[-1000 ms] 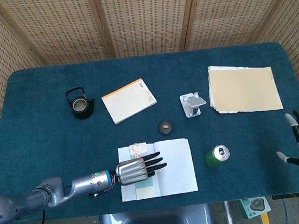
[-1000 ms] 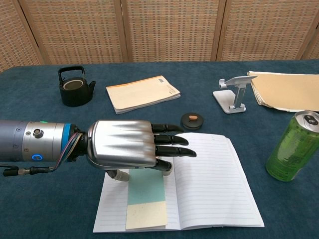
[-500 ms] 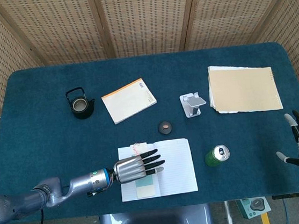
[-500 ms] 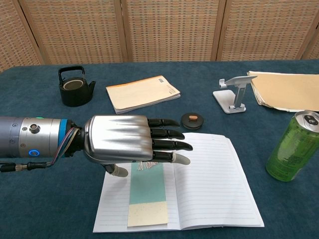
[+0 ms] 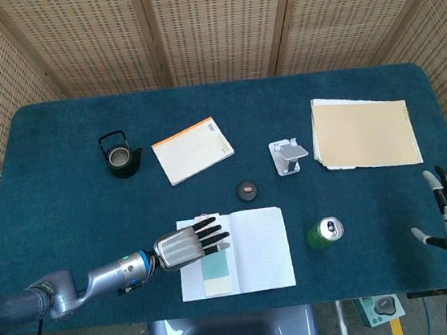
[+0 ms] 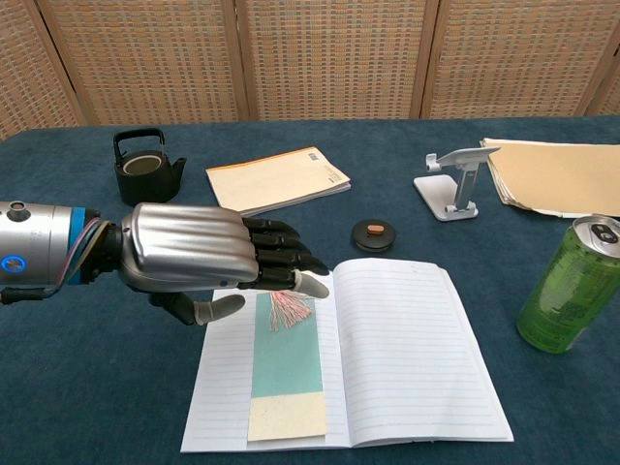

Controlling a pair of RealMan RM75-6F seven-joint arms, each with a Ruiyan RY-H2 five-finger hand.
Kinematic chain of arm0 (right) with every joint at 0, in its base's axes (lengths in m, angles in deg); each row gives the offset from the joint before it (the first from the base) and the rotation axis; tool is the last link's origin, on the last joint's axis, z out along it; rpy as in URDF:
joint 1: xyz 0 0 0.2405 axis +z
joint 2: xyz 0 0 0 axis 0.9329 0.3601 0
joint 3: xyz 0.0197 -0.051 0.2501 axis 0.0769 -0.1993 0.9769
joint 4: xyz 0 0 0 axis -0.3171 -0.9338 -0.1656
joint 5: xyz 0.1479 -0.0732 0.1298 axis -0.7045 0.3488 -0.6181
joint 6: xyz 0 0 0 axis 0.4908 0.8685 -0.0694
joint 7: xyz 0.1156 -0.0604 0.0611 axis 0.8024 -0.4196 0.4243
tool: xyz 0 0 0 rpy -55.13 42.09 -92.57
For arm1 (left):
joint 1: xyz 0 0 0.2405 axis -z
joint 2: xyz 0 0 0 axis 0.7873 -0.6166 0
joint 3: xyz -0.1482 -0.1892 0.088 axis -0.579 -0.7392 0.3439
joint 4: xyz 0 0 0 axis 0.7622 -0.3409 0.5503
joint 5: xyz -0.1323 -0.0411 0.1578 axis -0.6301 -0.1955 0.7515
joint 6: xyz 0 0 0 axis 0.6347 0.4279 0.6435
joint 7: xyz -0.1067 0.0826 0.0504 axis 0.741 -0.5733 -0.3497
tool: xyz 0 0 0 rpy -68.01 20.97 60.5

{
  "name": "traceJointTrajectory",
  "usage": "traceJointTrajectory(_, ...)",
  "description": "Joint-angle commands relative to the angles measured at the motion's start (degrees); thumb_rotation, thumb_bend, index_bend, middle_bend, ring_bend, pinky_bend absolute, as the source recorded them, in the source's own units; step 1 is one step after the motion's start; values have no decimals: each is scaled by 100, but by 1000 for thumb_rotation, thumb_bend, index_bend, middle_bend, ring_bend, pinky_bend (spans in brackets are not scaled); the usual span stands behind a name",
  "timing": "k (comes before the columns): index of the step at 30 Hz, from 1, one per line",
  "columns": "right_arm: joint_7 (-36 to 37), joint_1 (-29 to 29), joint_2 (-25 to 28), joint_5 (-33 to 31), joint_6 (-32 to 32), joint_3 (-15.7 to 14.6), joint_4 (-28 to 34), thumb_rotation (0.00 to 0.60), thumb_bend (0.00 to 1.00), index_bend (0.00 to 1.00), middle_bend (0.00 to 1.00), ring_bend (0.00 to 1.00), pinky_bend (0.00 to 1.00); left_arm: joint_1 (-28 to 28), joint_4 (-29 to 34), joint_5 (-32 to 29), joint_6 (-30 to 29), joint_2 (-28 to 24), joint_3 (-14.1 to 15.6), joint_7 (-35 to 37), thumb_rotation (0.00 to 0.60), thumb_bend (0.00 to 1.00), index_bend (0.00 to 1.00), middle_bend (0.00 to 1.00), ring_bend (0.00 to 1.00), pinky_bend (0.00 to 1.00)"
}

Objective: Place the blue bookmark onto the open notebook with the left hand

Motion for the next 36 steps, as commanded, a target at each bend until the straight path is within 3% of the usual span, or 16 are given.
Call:
traceJointTrajectory(1,-9,-2,2,15,17,-2,13,600,70,0,0,0,0,112,465,-270,460,-336,83,220,600,1000,4,0,0,10)
traceJointTrajectory(14,16,-4,14,44,32,-10,40,600,69,0,0,0,0,115,927,-620,1050,-554,47,-229,600,1000,149,0,0,90)
traceJointTrajectory(36,36,-33,66,74,107,-4,106,600,69,0,0,0,0,44,861,-1046,1510,-253,-184,-805,600,1000,179,0,0,101)
